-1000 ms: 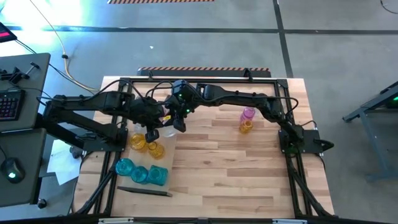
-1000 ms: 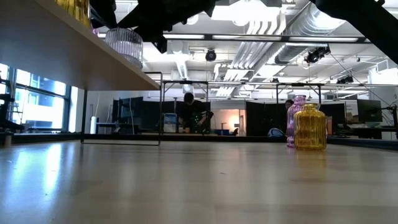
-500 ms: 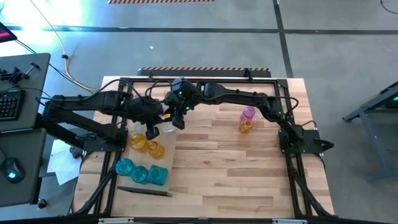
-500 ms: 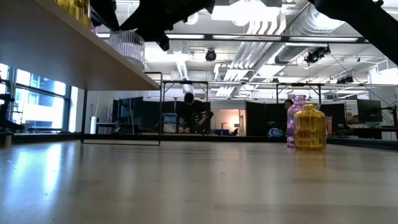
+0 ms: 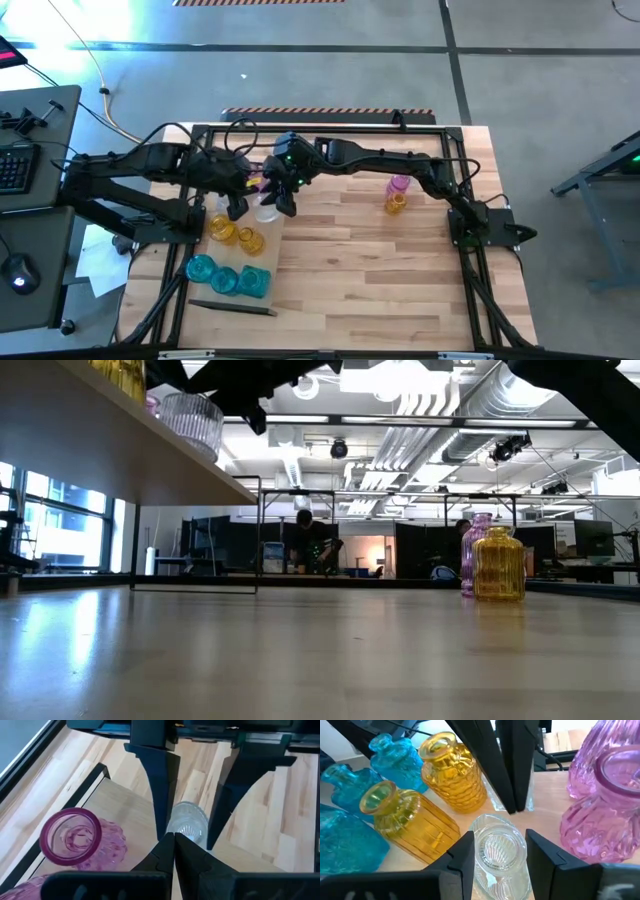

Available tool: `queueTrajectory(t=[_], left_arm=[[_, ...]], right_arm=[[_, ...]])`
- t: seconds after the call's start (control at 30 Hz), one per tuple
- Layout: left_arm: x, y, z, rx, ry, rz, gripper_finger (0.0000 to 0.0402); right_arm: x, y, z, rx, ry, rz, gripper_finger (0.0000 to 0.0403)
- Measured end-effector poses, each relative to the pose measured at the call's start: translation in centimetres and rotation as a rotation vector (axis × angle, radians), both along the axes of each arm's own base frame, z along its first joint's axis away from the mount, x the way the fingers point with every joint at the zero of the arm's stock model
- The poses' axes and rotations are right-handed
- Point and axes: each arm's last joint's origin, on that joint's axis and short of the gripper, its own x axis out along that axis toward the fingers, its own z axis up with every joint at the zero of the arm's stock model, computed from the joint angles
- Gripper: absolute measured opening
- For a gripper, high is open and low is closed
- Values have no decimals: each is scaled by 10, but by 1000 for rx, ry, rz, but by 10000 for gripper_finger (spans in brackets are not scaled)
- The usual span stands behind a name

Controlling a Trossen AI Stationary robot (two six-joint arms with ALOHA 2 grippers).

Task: Sort vases onto shelf
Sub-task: Put the left transparent flower vase on the shelf

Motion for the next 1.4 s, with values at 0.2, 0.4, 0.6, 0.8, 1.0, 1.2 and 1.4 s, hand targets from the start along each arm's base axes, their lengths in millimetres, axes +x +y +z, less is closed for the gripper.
queueTrajectory(t=[0.2,0.4,0.6,0.8,1.0,1.2,1.4], left_arm=[[0,0,0,13,9,-7,5],[-1,0,-1,16,10,-9,5],[-3,0,1,9,0,-3,5],[-6,0,2,9,-10,8,5],[-6,0,3,13,-13,13,5],[-6,1,3,33,-12,30,5],[-7,2,3,66,-15,58,5]], right_arm=[[3,0,-6,-4,11,2,110],[10,2,-14,18,-4,21,111],[10,2,-14,21,-1,17,129],[10,3,-14,24,0,15,120],[9,3,-12,34,7,9,135],[8,5,-12,35,11,13,132],[8,14,-11,-14,8,28,116]])
